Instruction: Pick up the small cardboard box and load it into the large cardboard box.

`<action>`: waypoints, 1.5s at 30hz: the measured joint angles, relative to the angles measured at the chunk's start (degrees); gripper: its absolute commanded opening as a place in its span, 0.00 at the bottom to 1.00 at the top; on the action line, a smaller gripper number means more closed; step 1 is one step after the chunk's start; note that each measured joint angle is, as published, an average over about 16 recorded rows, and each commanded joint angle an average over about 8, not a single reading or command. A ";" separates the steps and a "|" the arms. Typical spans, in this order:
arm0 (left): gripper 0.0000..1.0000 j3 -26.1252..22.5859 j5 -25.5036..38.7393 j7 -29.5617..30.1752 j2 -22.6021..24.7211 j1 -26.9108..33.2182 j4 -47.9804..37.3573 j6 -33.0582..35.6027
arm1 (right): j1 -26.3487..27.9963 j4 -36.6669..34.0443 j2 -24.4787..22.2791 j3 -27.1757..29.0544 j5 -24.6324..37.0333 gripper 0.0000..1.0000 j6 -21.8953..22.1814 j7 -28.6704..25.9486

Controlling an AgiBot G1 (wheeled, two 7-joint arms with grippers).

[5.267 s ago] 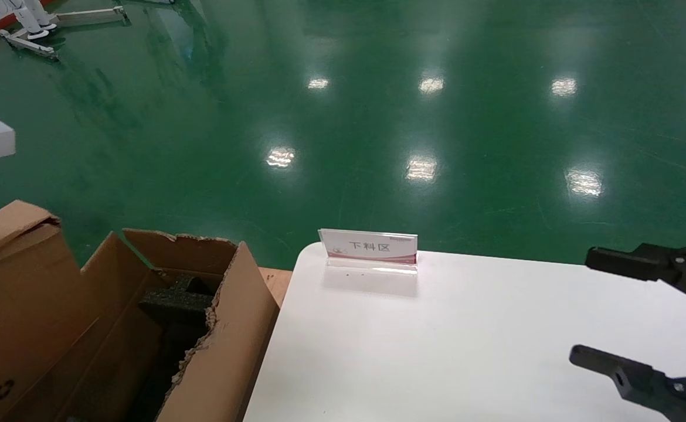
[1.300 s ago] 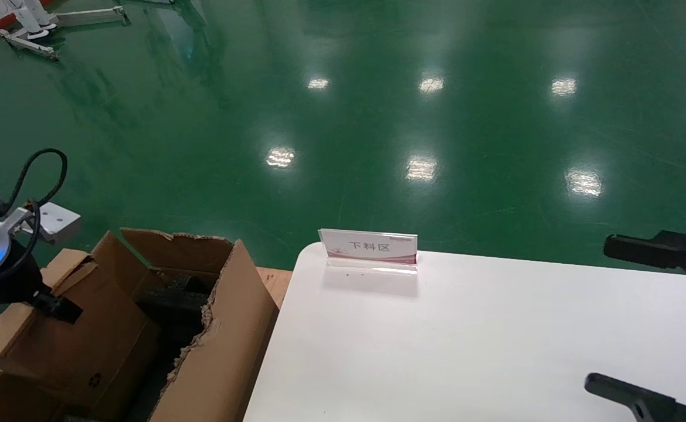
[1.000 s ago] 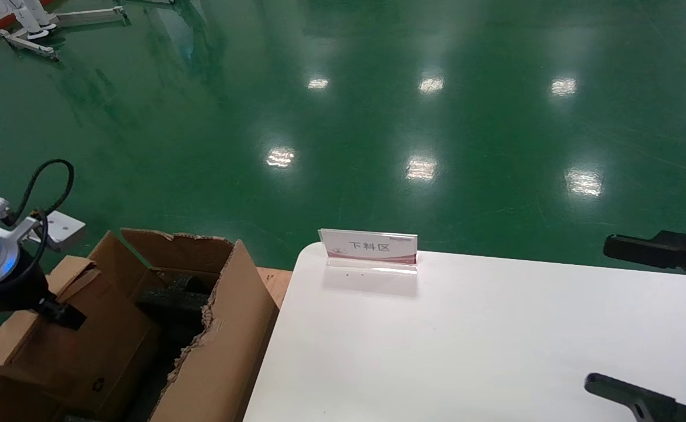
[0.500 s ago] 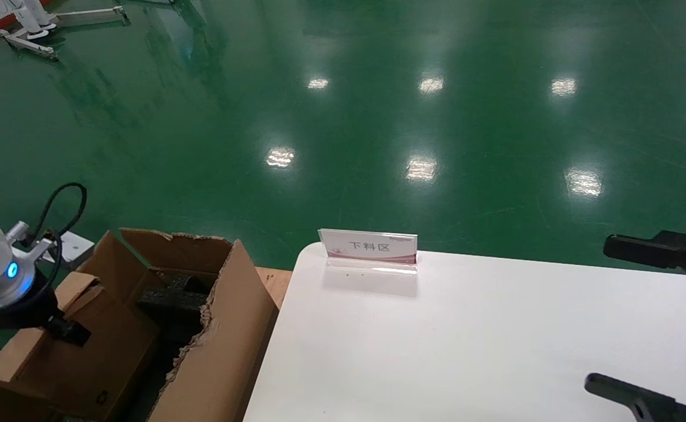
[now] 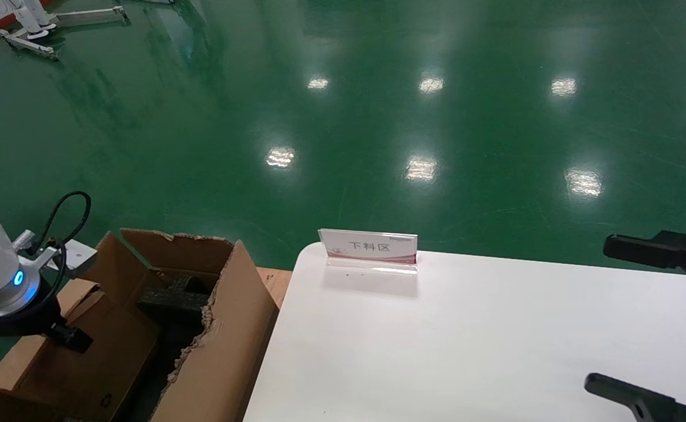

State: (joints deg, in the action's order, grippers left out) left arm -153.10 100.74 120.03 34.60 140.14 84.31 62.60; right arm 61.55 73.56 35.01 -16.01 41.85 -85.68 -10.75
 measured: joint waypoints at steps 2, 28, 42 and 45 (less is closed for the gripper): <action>1.00 0.00 0.02 0.03 0.00 -0.07 0.00 -0.02 | 0.00 0.00 0.00 0.00 0.00 1.00 0.00 0.00; 1.00 0.35 0.15 -0.11 0.15 -0.08 0.00 -0.16 | -0.01 -0.01 0.00 0.00 0.00 1.00 0.01 0.00; 1.00 5.35 1.84 -5.75 0.45 2.18 0.24 -2.68 | -0.01 -0.01 0.00 0.00 -0.01 1.00 0.02 0.00; 1.00 7.51 1.99 -9.41 -0.28 3.30 0.31 -4.16 | -0.01 -0.01 0.00 0.00 -0.01 1.00 0.02 0.00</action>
State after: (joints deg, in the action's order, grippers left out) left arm -145.59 102.73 110.62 34.32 143.43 84.62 58.44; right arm 61.54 73.55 35.00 -16.01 41.85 -85.66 -10.74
